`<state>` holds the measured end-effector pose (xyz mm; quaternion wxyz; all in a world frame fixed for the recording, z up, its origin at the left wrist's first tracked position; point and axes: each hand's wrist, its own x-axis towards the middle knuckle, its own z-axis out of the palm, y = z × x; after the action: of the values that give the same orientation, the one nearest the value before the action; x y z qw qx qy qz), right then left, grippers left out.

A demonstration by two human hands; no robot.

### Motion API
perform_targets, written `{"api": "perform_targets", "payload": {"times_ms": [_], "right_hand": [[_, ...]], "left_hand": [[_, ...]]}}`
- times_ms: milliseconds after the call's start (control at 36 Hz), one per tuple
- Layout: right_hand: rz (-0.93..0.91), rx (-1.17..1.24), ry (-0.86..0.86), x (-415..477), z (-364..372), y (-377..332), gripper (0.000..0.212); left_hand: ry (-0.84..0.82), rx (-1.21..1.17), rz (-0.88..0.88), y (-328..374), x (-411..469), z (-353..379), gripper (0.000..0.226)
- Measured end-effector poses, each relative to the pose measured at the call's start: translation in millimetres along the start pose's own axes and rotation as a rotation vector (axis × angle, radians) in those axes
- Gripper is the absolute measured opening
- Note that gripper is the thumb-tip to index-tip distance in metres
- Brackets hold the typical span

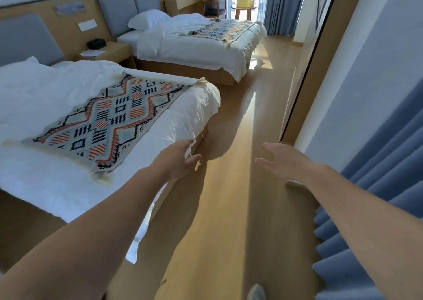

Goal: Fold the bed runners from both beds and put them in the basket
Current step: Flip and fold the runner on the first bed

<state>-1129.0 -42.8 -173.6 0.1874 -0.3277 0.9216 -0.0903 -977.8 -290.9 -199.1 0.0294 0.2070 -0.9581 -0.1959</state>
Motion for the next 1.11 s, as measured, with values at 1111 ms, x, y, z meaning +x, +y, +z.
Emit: {"api": "perform_targets", "payload": {"times_ms": [1111], "right_hand": [[-0.333, -0.172, -0.089, 542, -109, -80, 0.063]], "left_hand": [[-0.025, -0.046, -0.289, -146, 425, -44, 0.064]]}}
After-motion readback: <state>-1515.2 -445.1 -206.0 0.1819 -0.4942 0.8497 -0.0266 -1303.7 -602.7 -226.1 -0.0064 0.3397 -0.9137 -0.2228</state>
